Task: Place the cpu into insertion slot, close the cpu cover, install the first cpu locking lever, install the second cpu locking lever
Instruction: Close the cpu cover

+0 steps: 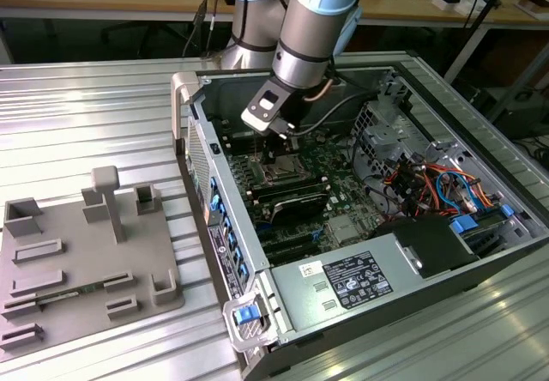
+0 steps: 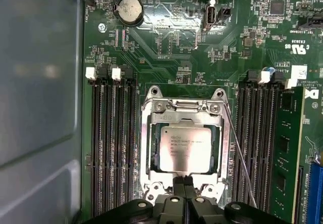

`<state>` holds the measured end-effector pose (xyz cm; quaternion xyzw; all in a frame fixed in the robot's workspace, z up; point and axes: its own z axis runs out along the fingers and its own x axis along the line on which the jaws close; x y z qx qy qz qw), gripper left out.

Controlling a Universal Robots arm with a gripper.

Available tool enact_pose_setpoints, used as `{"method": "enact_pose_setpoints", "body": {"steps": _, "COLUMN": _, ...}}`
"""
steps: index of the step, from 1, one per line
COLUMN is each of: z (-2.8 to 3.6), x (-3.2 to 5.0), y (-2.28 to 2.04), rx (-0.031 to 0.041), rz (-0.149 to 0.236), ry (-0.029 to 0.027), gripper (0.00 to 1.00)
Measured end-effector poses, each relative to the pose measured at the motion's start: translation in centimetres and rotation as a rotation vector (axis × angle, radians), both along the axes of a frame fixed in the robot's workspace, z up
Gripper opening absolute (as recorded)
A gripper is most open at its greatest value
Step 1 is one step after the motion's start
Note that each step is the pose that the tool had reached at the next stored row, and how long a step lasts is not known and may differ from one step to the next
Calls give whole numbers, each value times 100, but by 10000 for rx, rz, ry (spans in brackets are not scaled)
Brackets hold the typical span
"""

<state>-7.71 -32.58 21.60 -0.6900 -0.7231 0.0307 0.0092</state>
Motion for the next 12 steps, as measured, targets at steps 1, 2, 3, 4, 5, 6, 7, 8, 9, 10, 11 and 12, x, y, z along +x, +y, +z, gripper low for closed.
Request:
{"method": "enact_pose_setpoints", "body": {"steps": 1, "z": 0, "x": 2, "y": 0, "rx": 1, "rz": 37, "ry": -1, "gripper": 11}}
{"method": "enact_pose_setpoints", "body": {"steps": 2, "z": 0, "x": 4, "y": 0, "rx": 2, "rz": 132, "ry": -2, "gripper": 11}}
{"method": "enact_pose_setpoints", "body": {"steps": 3, "z": -1, "x": 7, "y": 0, "rx": 4, "rz": 478, "ry": -1, "gripper": 11}}
{"method": "enact_pose_setpoints", "body": {"steps": 4, "z": -2, "x": 7, "y": 0, "rx": 3, "rz": 898, "ry": -1, "gripper": 11}}
{"method": "enact_pose_setpoints", "body": {"steps": 5, "z": -3, "x": 8, "y": 0, "rx": 3, "rz": 1090, "ry": -1, "gripper": 11}}
{"method": "enact_pose_setpoints", "body": {"steps": 6, "z": -3, "x": 9, "y": 0, "rx": 4, "rz": 1263, "ry": -1, "gripper": 11}}
{"method": "enact_pose_setpoints", "body": {"steps": 7, "z": -3, "x": 12, "y": 0, "rx": 4, "rz": 1471, "ry": -1, "gripper": 11}}
{"method": "enact_pose_setpoints", "body": {"steps": 8, "z": -3, "x": 15, "y": 0, "rx": 3, "rz": 1602, "ry": -1, "gripper": 11}}
{"method": "enact_pose_setpoints", "body": {"steps": 9, "z": -3, "x": 25, "y": 0, "rx": 4, "rz": 1906, "ry": -1, "gripper": 11}}
{"method": "enact_pose_setpoints", "body": {"steps": 10, "z": -3, "x": 34, "y": 0, "rx": 4, "rz": 2154, "ry": 0, "gripper": 11}}
{"method": "enact_pose_setpoints", "body": {"steps": 11, "z": -3, "x": 39, "y": 0, "rx": 5, "rz": 2296, "ry": -1, "gripper": 11}}
{"method": "enact_pose_setpoints", "body": {"steps": 12, "z": -3, "x": 45, "y": 0, "rx": 5, "rz": 2434, "ry": -1, "gripper": 11}}
